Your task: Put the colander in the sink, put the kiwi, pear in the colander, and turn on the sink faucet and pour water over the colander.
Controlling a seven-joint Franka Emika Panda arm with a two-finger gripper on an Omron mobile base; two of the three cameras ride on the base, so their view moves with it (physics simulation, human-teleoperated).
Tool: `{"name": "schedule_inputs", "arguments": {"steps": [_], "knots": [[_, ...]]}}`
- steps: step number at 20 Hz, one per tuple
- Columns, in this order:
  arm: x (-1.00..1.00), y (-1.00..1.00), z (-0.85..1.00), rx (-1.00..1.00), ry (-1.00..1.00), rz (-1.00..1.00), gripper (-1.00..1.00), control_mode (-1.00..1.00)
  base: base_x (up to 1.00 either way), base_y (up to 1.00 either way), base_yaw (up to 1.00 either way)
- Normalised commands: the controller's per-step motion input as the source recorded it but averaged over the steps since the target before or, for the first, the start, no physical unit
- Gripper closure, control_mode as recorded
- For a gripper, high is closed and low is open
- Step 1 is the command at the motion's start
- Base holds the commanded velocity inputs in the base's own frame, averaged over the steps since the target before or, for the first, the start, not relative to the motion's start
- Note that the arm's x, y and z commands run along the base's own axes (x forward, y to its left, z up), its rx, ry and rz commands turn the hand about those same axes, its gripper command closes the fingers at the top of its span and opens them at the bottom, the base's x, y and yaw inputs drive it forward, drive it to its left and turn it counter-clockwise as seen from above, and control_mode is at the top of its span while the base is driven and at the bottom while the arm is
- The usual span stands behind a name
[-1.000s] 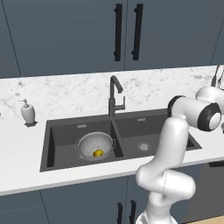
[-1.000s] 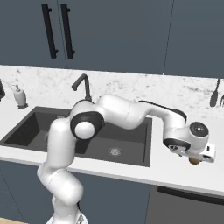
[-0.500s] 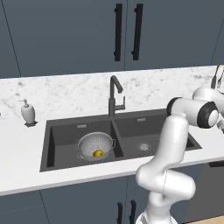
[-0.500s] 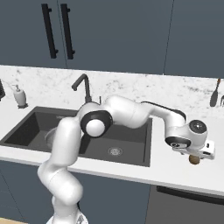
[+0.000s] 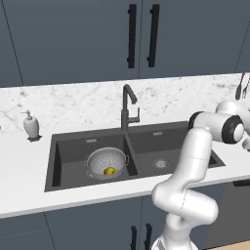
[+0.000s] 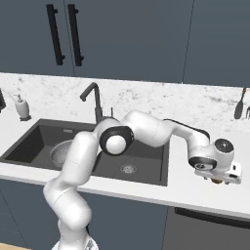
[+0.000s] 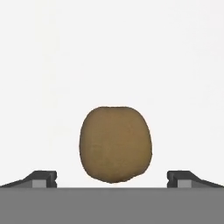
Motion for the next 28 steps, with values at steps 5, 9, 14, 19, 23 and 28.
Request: {"name": "schedule_inputs", "arguments": {"steps": [5,9,14,19,23,28], "knots": [[0.07,0.00,-0.30,0.00,0.05,0.07,-1.00,-1.00,0.00,0.00,0.00],[0.22,-0.11,-0.12,0.00,0.00,0.05,-1.00,-1.00,0.00,0.00,0.00],[0.15,-0.15,-0.09,0.00,0.00,0.02,-1.00,-1.00,0.00,0.00,0.00],[0.02,-0.04,-0.16,0.00,0.00,0.04,-1.00,-1.00,0.00,0.00,0.00],[0.00,0.03,-0.23,0.00,0.00,0.05,1.00,-1.00,0.00,0.00,0.00],[0.00,0.22,-0.23,0.01,0.00,0.08,1.00,-1.00,0.00,0.00,0.00]]}}
